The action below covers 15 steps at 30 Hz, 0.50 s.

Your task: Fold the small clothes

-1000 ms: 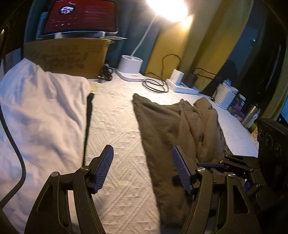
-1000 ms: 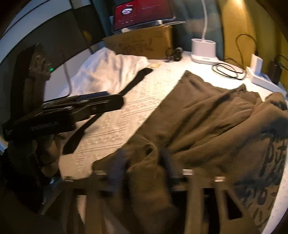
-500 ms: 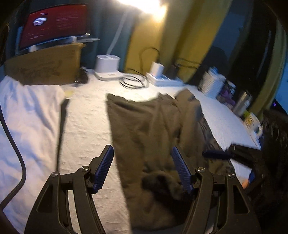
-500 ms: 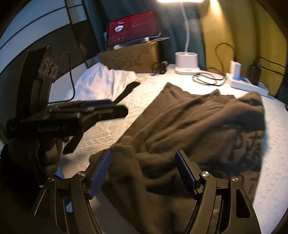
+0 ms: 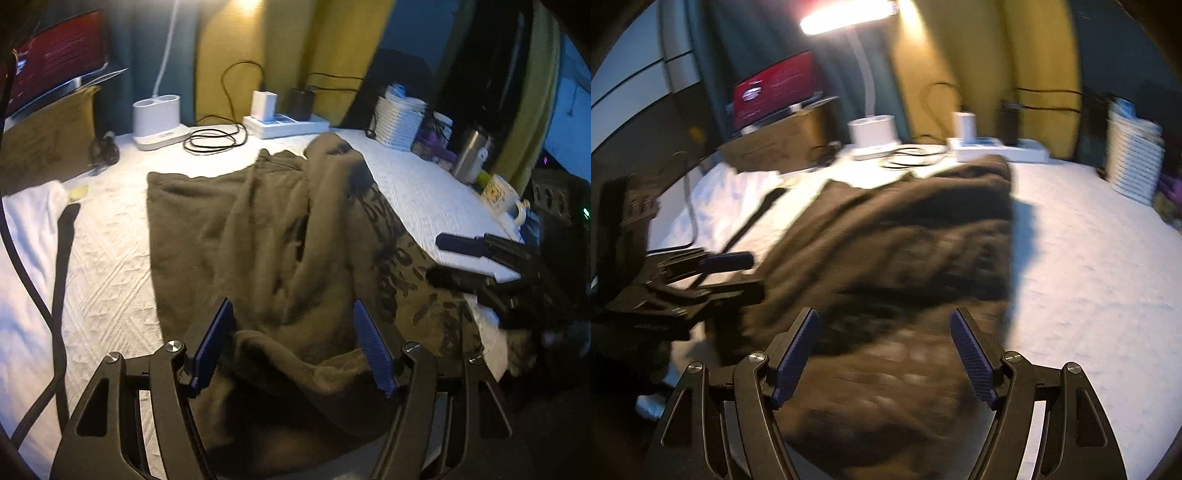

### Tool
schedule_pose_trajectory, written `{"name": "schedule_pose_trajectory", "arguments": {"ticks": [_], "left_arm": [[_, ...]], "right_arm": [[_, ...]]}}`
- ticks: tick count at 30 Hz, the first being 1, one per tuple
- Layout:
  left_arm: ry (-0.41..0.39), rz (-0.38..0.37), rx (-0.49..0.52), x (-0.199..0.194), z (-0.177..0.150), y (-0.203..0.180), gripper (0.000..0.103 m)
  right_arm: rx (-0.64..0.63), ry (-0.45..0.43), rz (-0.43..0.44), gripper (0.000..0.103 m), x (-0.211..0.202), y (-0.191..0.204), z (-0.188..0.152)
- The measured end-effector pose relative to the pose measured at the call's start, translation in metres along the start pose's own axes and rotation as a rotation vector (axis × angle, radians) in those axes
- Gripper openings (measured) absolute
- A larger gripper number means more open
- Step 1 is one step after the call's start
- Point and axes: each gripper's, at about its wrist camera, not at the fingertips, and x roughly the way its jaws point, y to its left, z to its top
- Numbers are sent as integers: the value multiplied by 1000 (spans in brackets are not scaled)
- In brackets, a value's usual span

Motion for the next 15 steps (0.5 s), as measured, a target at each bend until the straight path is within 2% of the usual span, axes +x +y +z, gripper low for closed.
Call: {"name": "schedule_pose_trajectory", "arguments": {"ticks": [5,6,7,8,10,15], "left_arm": [[12,-7,-5,4,-4,3,67],[18,-6,-1,5,-6,4,63],[23,-2,4,5,-7,3,44],[39,13,13,6,-9,2,34],[38,49,28,4,-13,2,4],[12,83,-19,-11,-27,5,3]], "right_arm": [[80,22,-106,76,4,-41,-14],[91,31,-116,76,7,-46,-17],[105,40,-115,76,8,-51,-19],[115,42,-107,76,8,-53,-20],[96,37,-107,76,7,-51,-20],[43,58,-128,76,13,-38,-20]]}}
